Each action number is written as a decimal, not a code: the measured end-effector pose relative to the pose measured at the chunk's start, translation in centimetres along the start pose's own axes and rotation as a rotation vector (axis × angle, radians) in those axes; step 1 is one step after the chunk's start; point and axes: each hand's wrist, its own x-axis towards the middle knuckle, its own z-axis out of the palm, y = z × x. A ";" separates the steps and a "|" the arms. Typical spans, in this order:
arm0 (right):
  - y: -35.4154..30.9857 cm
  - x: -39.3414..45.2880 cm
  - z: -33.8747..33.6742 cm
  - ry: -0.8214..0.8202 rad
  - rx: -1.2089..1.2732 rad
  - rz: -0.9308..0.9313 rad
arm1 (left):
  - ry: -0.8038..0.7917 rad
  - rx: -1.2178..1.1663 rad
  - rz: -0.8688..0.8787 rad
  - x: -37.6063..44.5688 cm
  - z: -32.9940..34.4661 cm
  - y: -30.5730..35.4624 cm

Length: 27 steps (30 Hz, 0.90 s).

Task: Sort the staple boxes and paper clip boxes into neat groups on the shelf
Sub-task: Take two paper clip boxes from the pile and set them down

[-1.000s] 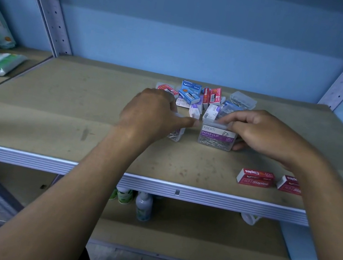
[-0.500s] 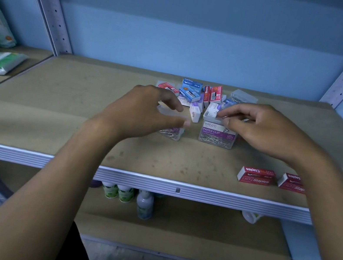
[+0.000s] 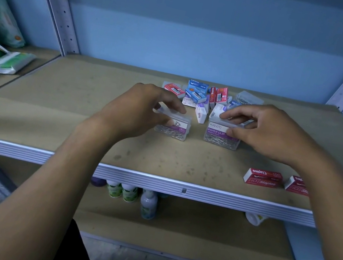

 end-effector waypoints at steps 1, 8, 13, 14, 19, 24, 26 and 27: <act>-0.2 -0.1 0.0 0.003 0.006 -0.005 | 0.005 -0.009 -0.001 -0.2 -0.2 -0.1; -2.6 -0.1 0.8 -0.009 0.069 -0.096 | 0.059 -0.025 -0.017 -2.8 -2.9 -1.3; -5.0 -0.2 1.8 -0.028 0.094 -0.169 | 0.115 -0.001 -0.048 -5.0 -4.7 -2.6; -5.5 -0.2 2.0 -0.027 0.102 -0.181 | 0.126 0.005 -0.054 -5.3 -5.0 -2.9; -7.5 -0.2 3.0 -0.044 0.108 -0.237 | 0.141 0.051 -0.069 -7.0 -6.0 -3.9; -9.3 -0.1 4.1 -0.067 0.108 -0.279 | 0.130 0.055 -0.088 -8.3 -7.1 -4.6; -9.8 -0.1 4.6 -0.073 0.107 -0.293 | 0.124 0.048 -0.095 -8.8 -7.3 -4.9; -10.0 -0.1 4.8 -0.076 0.111 -0.297 | 0.119 0.043 -0.097 -8.9 -7.4 -5.0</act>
